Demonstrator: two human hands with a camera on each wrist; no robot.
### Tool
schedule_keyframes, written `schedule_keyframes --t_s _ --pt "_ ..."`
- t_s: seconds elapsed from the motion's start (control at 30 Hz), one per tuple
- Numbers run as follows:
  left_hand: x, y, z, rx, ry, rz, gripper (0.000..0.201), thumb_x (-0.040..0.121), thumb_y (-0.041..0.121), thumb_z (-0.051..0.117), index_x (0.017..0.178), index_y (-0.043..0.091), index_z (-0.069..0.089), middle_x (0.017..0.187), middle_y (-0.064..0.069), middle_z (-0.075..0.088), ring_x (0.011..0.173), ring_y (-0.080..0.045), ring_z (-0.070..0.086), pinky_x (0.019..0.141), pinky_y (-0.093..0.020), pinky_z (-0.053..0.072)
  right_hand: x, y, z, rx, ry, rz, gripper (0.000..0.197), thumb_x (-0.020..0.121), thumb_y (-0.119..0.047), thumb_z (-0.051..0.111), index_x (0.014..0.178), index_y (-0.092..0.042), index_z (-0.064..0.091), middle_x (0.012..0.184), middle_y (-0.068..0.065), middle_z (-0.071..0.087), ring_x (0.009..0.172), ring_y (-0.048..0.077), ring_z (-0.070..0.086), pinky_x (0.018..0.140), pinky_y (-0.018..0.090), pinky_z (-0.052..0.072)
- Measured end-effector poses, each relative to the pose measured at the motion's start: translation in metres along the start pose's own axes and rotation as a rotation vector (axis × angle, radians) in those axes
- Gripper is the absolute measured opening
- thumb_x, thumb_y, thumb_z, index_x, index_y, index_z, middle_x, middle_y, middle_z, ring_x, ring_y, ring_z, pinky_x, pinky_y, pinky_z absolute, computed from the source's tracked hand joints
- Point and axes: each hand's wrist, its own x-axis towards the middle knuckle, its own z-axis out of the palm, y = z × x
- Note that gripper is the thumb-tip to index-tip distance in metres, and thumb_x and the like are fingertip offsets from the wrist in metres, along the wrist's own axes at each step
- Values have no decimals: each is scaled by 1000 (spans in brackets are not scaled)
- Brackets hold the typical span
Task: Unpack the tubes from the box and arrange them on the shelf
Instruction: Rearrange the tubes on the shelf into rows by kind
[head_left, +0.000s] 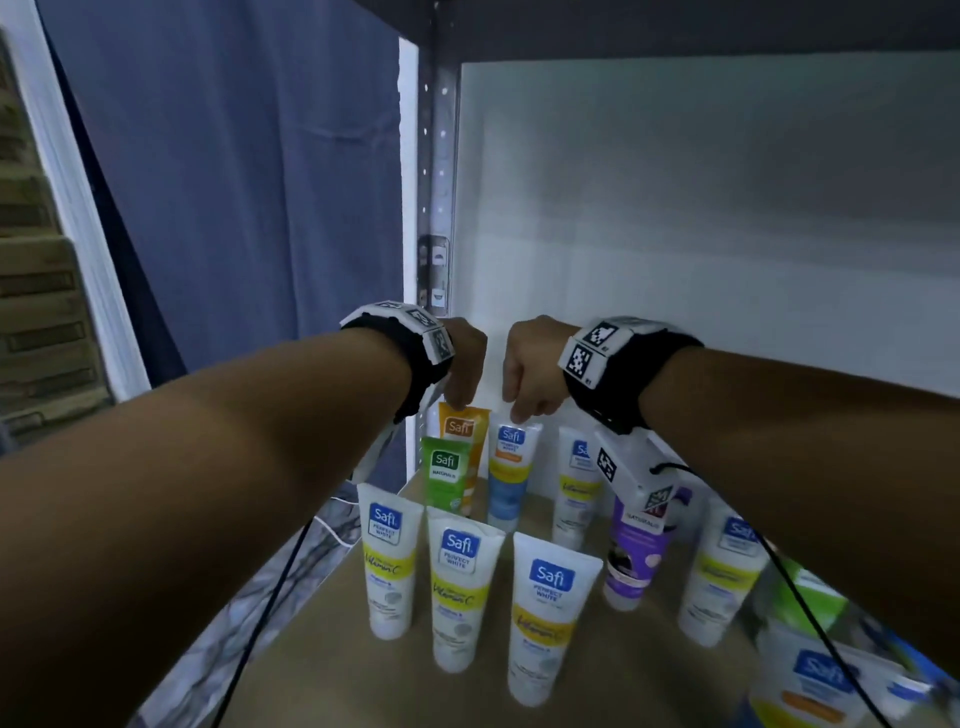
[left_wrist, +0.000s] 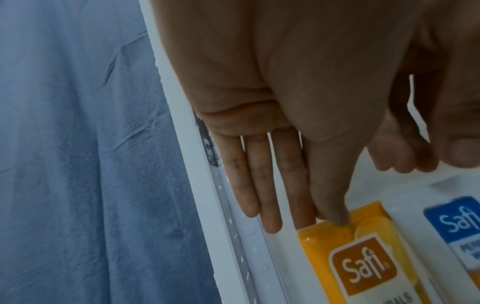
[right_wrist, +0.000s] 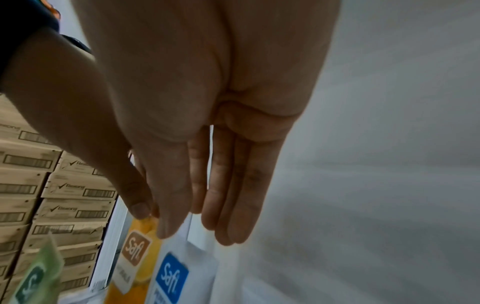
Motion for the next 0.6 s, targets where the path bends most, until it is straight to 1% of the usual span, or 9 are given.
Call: schedule_keyframes --t_s 0.1,0.17,0.23,0.3,0.33,0.43,0.5,0.57,0.6 --pt "-1 -2 1 35 -40 67 26 83 10 71 109 10 72 112 -8 70 79 -9 57 50 -1 38 5 -4 6 -35 -29 -33 21 67 -11 85 86 -7 77 76 8 75 65 19 73 69 36 62" --pt "-2 -3 1 66 -36 95 27 83 8 71 110 10 72 112 -8 70 73 -8 55 41 3 34 7 -5 8 -36 -29 -46 22 66 -6 83 87 -6 77 75 9 74 61 18 71 66 33 62" --pt "-6 -1 0 77 -25 83 24 85 7 69 109 8 72 112 -10 70 81 -12 59 39 2 33 8 -5 8 -30 -19 -55 21 66 -3 81 86 -5 77 71 7 73 55 13 69 61 30 61" --pt "-8 2 1 74 -2 57 21 85 8 68 106 7 73 110 -10 71 86 -14 61 42 -3 37 9 -7 10 -85 -2 -72 19 67 -4 81 86 -6 77 64 -1 68 45 2 62 59 25 60" --pt "-9 3 0 69 12 40 20 85 8 68 104 8 74 109 -10 71 86 -14 61 47 -7 40 8 -8 11 -116 10 -77 19 67 -5 81 86 -7 77 62 -5 66 43 0 58 59 24 59" --pt "-14 4 -2 62 58 14 19 81 9 73 100 10 75 106 -7 73 95 -18 66 71 -19 49 2 -11 9 -158 50 -74 18 69 -6 80 87 -8 77 63 -5 63 49 4 57 65 26 59" --pt "-20 5 -6 75 67 10 19 80 10 74 99 10 76 100 -4 73 89 -16 63 84 -25 51 -4 -12 4 -167 85 -77 17 70 -6 80 87 -8 77 68 -3 66 51 5 56 66 27 59" --pt "-29 6 -14 63 96 -13 19 81 9 73 100 8 75 91 -3 72 88 -16 63 82 -25 51 -11 -13 -6 -170 110 -80 17 70 -5 78 86 -8 77 66 -8 65 50 1 55 60 21 56" --pt "-34 7 -18 47 127 -36 19 81 9 73 100 7 75 93 -5 72 90 -18 65 80 -26 51 -15 -14 -11 -176 127 -77 16 70 -5 77 86 -9 77 62 -11 62 49 -1 53 55 16 52"
